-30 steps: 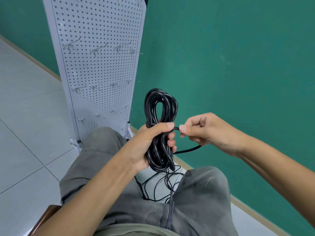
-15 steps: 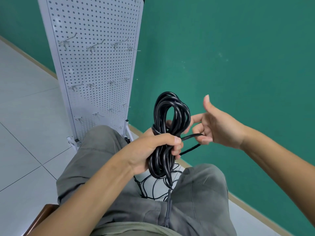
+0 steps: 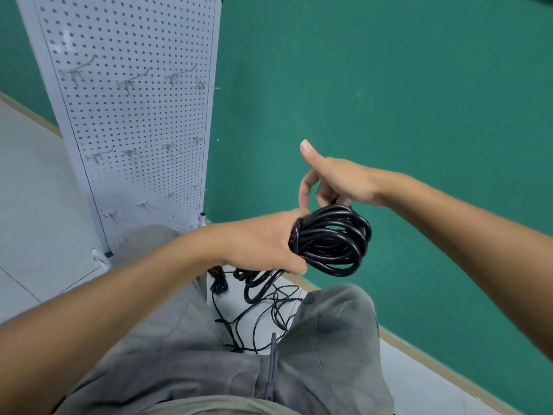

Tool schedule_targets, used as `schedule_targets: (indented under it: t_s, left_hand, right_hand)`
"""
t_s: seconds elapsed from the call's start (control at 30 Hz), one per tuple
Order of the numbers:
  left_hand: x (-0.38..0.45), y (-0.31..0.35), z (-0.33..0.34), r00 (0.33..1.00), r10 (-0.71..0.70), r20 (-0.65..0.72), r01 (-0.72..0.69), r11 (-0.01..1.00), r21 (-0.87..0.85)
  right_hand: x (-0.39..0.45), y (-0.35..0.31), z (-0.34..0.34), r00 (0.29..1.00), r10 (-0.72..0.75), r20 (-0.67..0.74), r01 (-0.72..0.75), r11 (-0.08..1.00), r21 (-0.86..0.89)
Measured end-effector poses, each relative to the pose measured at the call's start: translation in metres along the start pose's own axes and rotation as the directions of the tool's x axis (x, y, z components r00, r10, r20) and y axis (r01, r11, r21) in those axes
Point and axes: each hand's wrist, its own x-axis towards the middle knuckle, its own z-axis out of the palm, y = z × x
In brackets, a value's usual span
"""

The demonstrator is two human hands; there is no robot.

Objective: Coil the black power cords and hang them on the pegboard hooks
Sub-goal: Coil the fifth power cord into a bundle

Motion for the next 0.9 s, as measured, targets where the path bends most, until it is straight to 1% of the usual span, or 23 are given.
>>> schedule_targets:
  t_s: [0.1,0.17,0.2,0.3,0.37,0.47,0.53,0.6,0.7,0.77,0.83,0.9]
  left_hand:
    - [0.015,0.0,-0.004,0.992,-0.079,0.097,0.065,0.989,0.135]
    - [0.024,-0.002,-0.005,0.972,-0.15,0.179,0.118,0.977,0.179]
    - [0.028,-0.004,-0.005,0.962,-0.191,0.197,0.153,0.969,0.193]
    - [0.034,-0.014,-0.008,0.928,-0.305,0.216,0.268,0.946,0.185]
    - [0.033,-0.025,-0.007,0.914,-0.361,0.185,0.339,0.93,0.142]
    - [0.031,-0.041,0.001,0.925,-0.377,0.045,0.377,0.926,0.003]
    - [0.028,-0.047,0.007,0.934,-0.351,-0.061,0.341,0.931,-0.128]
    - [0.024,-0.051,0.011,0.929,-0.345,-0.132,0.296,0.909,-0.294]
    - [0.015,-0.053,0.012,0.914,-0.365,-0.176,0.214,0.804,-0.554]
    - [0.01,-0.053,0.014,0.911,-0.36,-0.202,0.15,0.744,-0.651]
    - [0.006,-0.049,0.017,0.906,-0.36,-0.222,0.08,0.662,-0.745]
    - [0.002,-0.042,0.018,0.915,-0.335,-0.223,0.017,0.586,-0.81]
  right_hand:
    - [0.002,-0.018,-0.006,0.998,0.024,0.066,-0.018,0.996,-0.089]
    - [0.002,-0.031,-0.006,0.995,0.042,0.094,-0.026,0.986,-0.166]
    - [0.001,-0.038,-0.006,0.994,0.049,0.096,-0.028,0.976,-0.216]
    - [-0.001,-0.053,-0.004,0.996,0.035,0.077,-0.007,0.941,-0.337]
    - [-0.004,-0.056,-0.006,0.999,-0.003,0.042,0.018,0.935,-0.354]
    - [-0.01,-0.052,-0.003,0.997,-0.077,-0.032,0.062,0.94,-0.336]
    - [-0.012,-0.047,0.005,0.992,-0.097,-0.075,0.066,0.94,-0.336]
    - [-0.014,-0.04,0.017,0.989,-0.102,-0.104,0.067,0.953,-0.294]
    - [-0.021,-0.028,0.024,0.979,-0.12,-0.164,0.089,0.979,-0.184]
    - [-0.026,-0.023,0.029,0.971,-0.133,-0.199,0.118,0.989,-0.085]
    - [-0.028,-0.019,0.035,0.958,-0.142,-0.248,0.147,0.989,0.002]
    - [-0.031,-0.018,0.044,0.94,-0.14,-0.312,0.164,0.985,0.052]
